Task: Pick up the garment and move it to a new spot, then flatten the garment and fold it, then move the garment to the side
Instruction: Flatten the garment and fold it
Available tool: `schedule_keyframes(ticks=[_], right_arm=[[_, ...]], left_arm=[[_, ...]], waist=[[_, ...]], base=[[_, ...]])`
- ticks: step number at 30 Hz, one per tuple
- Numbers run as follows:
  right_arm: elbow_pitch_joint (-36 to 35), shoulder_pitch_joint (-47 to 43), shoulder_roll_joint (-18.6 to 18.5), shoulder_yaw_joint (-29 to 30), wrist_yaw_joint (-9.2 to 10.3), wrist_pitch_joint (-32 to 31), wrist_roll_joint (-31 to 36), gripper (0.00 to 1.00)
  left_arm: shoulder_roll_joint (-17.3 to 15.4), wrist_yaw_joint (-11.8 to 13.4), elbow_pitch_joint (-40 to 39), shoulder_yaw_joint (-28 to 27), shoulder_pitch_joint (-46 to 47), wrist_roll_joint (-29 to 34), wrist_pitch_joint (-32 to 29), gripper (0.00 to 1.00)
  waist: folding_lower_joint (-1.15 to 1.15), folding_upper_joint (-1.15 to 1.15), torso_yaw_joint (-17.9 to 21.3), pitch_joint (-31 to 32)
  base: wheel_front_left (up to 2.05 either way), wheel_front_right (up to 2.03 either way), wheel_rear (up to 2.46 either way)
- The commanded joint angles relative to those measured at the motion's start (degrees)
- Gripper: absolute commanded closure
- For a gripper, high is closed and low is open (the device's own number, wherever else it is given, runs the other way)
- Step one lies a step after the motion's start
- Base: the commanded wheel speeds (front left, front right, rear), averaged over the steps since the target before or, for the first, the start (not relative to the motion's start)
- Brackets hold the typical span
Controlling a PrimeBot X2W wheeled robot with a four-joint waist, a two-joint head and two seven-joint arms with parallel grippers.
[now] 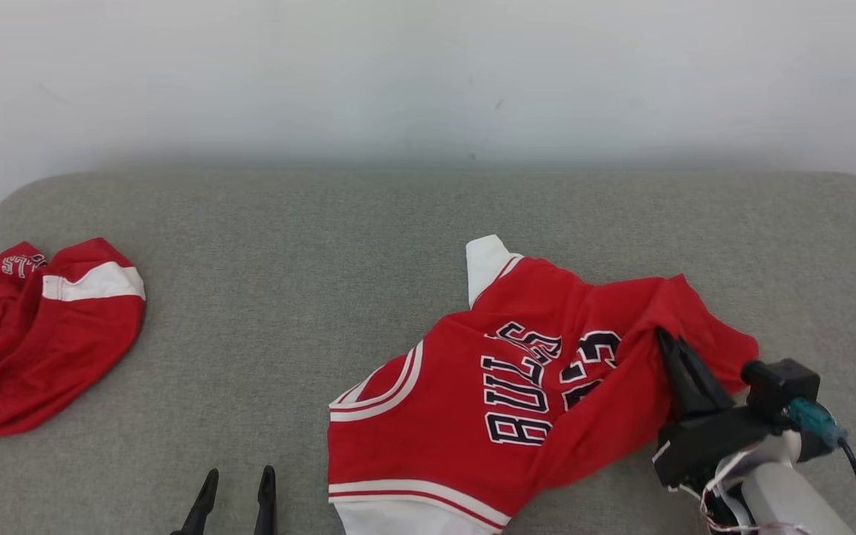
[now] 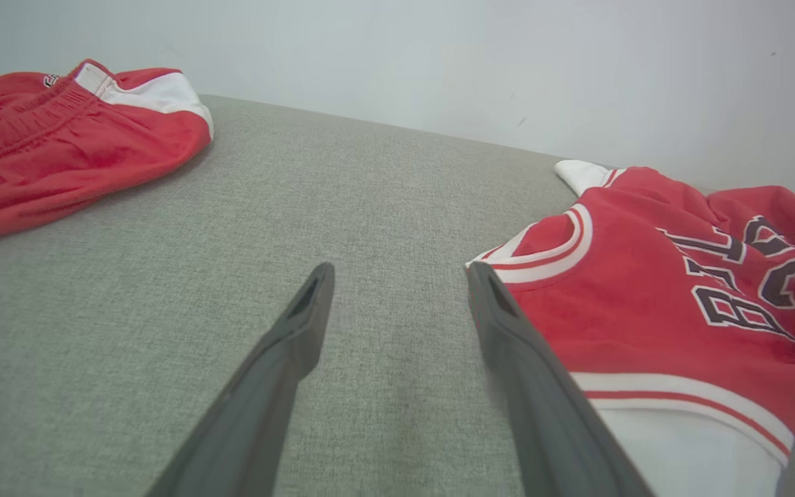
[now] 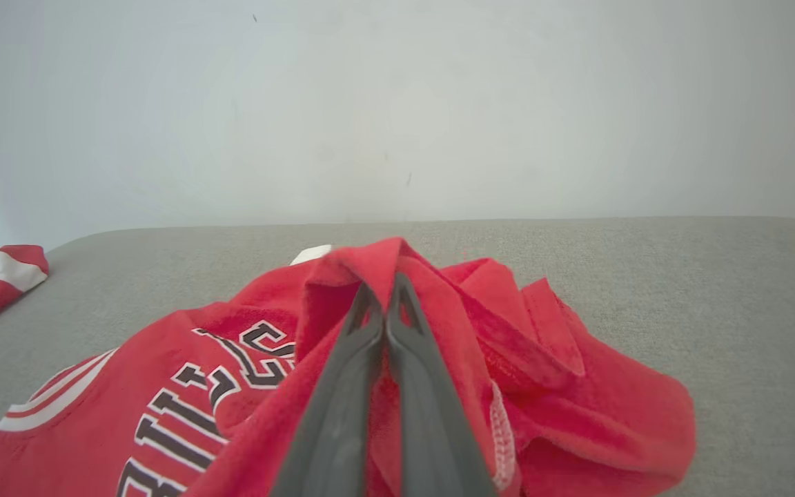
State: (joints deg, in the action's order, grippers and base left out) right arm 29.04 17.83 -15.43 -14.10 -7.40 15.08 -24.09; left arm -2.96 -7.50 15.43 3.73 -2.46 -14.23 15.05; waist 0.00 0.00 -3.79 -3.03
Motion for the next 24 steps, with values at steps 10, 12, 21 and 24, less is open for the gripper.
schedule_keyframes(ticks=[10,12,21,24], right_arm=[[14.48,10.23,2.31,2.08,-0.19,0.04,1.89,0.0],[12.12,8.78,2.41,2.6,-0.19,0.04,1.68,0.0],[-6.63,-3.62,2.83,7.59,-0.19,0.04,3.8,0.0],[-12.01,-8.71,3.8,9.79,-0.2,0.05,5.2,0.0]], left_arm=[[0.09,0.05,0.93,1.25,-0.4,-1.46,0.19,0.0],[0.1,0.05,0.98,1.06,-0.42,-1.51,0.19,0.0],[0.09,0.05,0.62,-0.17,0.3,-1.31,0.19,0.0],[0.1,0.05,0.38,-0.42,0.89,-1.0,0.19,0.0]], waist=[[0.0,0.0,-2.48,0.35],[0.0,0.0,-1.92,0.27],[0.0,0.0,1.39,-0.42],[0.0,0.0,2.36,-0.9]], base=[[0.0,0.0,0.0],[0.0,0.0,0.0],[0.0,0.0,0.0],[0.0,0.0,0.0]])
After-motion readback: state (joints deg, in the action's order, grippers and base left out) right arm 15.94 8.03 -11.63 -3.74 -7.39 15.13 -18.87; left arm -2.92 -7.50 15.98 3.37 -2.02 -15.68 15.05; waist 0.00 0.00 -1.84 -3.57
